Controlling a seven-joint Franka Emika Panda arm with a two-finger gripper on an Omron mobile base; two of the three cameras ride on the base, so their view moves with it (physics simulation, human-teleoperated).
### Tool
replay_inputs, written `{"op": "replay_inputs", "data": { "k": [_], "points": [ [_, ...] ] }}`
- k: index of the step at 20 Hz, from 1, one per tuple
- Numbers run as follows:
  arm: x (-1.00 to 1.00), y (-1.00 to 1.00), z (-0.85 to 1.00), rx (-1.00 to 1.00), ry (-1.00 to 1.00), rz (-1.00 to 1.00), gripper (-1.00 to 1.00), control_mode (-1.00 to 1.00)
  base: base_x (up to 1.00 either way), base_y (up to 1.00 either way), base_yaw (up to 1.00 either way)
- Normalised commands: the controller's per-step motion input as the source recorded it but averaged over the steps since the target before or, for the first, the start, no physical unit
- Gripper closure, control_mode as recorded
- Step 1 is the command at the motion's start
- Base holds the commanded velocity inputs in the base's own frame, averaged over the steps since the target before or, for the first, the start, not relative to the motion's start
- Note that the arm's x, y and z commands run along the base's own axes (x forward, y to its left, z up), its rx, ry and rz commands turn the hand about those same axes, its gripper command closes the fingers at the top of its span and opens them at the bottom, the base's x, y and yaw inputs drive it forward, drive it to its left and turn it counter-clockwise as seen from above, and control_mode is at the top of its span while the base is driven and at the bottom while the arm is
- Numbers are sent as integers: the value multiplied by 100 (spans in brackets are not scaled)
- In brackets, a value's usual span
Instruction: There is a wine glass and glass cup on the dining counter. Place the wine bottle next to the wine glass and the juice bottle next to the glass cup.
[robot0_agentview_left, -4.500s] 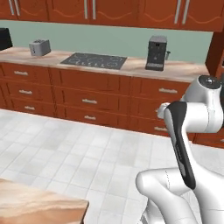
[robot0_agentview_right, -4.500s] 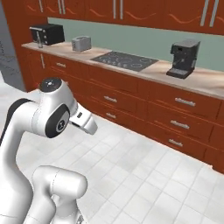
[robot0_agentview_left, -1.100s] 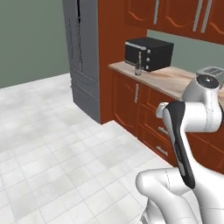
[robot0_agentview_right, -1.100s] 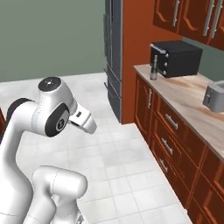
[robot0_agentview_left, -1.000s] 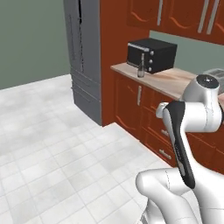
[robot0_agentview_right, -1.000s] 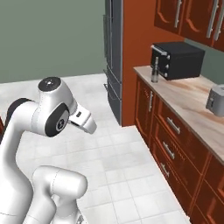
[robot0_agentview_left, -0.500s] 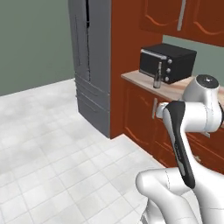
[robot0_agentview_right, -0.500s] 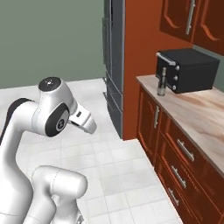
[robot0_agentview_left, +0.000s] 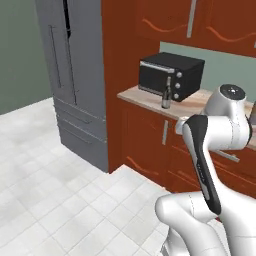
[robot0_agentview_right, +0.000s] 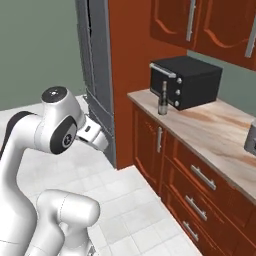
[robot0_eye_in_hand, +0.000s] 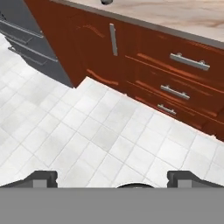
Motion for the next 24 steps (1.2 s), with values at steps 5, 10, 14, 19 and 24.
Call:
{"op": "replay_inputs", "data": {
  "k": [5,10,14,19,24],
  "points": [
    [0,0,0,0,0,0,-100,100,50,32,-59],
    [0,0,0,0,0,0,-100,100,58,36,-50],
    [0,0,0,0,0,0,-100,100,64,37,-42],
    [0,0,0,0,0,0,-100,100,68,37,-31],
    [0,0,0,0,0,0,-100,100,68,39,-35]
  ]
}}
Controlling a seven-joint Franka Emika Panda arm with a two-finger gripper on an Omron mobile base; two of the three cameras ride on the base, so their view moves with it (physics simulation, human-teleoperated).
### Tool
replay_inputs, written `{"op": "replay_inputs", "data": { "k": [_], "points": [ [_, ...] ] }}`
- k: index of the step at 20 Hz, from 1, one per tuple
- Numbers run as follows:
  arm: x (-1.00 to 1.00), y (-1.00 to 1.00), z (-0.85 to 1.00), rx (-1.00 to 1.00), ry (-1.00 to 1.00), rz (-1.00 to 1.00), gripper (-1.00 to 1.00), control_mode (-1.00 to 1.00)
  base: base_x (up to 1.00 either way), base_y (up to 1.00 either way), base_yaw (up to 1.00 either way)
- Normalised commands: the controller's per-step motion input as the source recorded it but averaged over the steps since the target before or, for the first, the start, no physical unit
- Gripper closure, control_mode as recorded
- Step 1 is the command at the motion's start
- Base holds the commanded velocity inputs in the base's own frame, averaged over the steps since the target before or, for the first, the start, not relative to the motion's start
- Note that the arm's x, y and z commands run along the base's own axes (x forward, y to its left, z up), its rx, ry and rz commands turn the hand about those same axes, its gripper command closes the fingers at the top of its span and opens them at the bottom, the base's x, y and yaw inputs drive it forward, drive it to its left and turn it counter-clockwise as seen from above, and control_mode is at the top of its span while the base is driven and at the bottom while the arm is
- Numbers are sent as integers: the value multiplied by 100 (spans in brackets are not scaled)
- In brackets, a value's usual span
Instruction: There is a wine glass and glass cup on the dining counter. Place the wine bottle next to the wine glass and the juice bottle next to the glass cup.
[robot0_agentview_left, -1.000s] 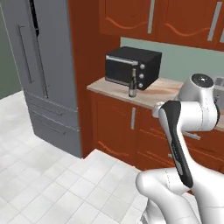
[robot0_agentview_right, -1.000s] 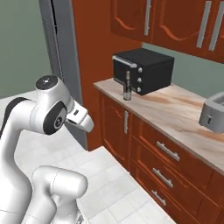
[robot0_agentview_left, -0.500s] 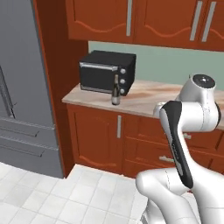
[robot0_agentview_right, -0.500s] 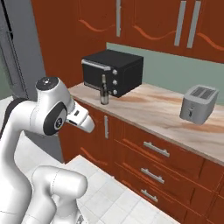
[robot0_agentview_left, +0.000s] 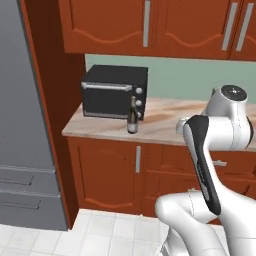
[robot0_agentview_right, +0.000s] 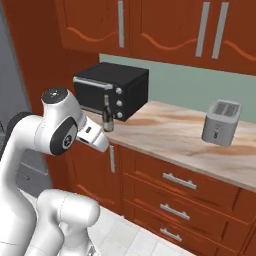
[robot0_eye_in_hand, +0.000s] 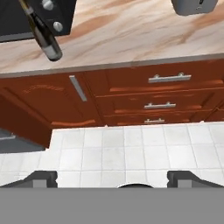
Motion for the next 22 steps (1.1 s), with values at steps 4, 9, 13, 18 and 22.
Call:
{"op": "replay_inputs", "data": {
  "k": [4,9,13,18,22],
  "points": [
    [0,0,0,0,0,0,-100,100,60,44,-31],
    [0,0,0,0,0,0,-100,100,44,58,-18],
    [0,0,0,0,0,0,-100,100,23,69,-7],
    [0,0,0,0,0,0,-100,100,45,42,-6],
    [0,0,0,0,0,0,-100,100,70,5,-19]
  ]
}}
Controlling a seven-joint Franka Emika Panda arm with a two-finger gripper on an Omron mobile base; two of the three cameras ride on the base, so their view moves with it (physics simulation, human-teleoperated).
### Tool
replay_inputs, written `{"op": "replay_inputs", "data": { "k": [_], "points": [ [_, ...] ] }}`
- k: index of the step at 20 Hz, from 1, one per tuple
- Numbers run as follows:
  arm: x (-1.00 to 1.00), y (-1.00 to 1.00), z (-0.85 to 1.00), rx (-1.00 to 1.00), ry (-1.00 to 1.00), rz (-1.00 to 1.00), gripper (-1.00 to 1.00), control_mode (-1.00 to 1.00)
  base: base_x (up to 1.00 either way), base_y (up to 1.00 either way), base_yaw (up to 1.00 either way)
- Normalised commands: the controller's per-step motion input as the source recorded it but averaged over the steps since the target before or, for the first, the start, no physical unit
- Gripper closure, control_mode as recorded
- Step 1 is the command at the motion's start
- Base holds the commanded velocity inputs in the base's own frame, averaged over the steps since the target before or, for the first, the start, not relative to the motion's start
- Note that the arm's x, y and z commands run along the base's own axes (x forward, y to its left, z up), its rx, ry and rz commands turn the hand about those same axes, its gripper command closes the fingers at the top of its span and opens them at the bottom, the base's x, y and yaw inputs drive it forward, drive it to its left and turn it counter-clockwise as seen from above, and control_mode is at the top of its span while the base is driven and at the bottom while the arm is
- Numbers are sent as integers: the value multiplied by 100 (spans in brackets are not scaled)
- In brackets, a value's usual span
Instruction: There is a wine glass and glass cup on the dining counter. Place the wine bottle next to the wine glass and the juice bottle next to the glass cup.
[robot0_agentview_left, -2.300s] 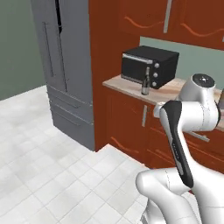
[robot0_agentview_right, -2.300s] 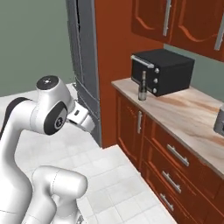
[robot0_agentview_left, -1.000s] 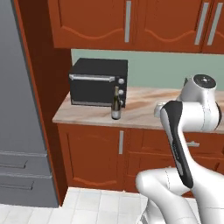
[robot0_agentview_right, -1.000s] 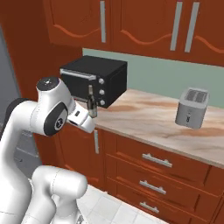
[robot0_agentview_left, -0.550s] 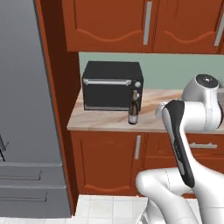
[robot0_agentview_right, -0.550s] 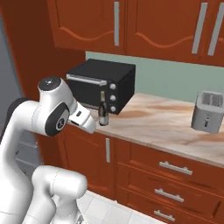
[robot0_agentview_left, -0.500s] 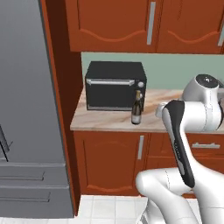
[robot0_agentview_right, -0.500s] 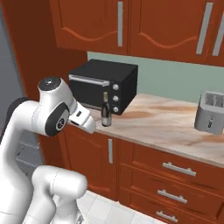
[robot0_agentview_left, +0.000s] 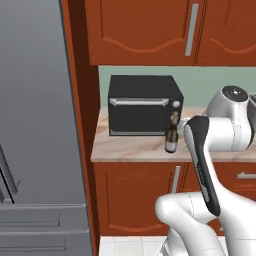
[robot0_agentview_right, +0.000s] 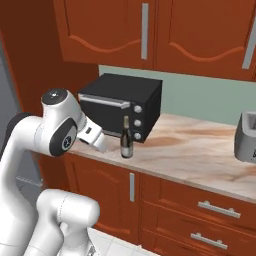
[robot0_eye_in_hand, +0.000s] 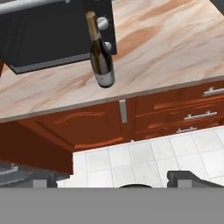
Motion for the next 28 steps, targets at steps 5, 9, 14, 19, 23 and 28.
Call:
{"op": "replay_inputs", "data": {
  "k": [5,9,14,19,23,28],
  "points": [
    [0,0,0,0,0,0,-100,100,38,3,-21],
    [0,0,0,0,0,0,-100,100,-2,12,-13],
    [0,0,0,0,0,0,-100,100,-9,21,-13],
    [0,0,0,0,0,0,-100,100,0,26,-6],
    [0,0,0,0,0,0,-100,100,12,26,0],
    [0,0,0,0,0,0,-100,100,28,22,0]
  ]
}}
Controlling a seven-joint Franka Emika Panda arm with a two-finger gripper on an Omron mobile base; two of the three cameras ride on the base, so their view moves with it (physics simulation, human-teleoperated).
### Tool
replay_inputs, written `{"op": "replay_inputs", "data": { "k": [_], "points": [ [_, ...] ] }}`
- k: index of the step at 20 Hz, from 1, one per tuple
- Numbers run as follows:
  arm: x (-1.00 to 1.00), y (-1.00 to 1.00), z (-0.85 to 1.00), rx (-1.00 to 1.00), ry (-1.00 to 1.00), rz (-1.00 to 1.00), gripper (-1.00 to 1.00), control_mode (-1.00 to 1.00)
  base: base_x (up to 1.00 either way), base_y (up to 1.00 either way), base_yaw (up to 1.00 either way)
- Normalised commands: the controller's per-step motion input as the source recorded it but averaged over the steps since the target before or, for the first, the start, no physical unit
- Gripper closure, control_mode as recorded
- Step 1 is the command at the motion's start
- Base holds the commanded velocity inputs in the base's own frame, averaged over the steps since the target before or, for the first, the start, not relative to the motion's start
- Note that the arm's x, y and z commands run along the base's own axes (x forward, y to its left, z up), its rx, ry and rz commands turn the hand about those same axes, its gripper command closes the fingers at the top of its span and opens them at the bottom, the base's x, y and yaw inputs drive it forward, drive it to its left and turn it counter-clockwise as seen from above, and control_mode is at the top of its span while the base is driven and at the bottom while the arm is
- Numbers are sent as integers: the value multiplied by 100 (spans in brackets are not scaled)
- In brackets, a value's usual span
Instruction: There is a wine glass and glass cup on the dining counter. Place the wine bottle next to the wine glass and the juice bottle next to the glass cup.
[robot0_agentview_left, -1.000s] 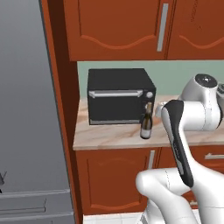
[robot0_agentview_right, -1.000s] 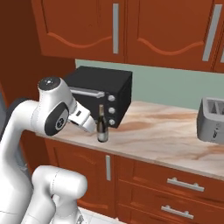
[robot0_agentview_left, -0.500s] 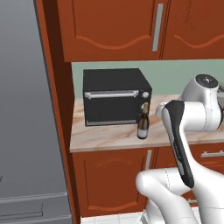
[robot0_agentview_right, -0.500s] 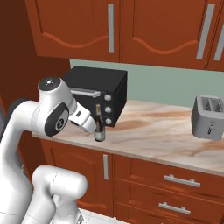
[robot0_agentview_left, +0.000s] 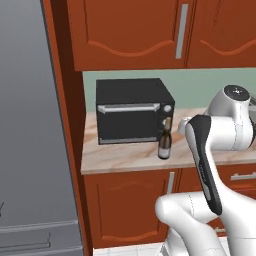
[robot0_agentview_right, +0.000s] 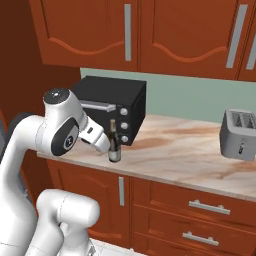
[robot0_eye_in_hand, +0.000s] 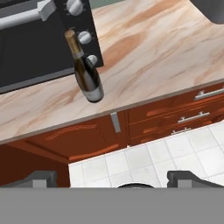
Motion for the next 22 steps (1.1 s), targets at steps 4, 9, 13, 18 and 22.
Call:
{"op": "replay_inputs", "data": {
  "k": [4,9,13,18,22],
  "points": [
    [0,0,0,0,0,0,-100,100,34,18,0],
    [0,0,0,0,0,0,-100,100,46,13,0],
    [0,0,0,0,0,0,-100,100,25,17,0],
    [0,0,0,0,0,0,-100,100,4,22,2],
    [0,0,0,0,0,0,-100,100,0,22,2]
  ]
}}
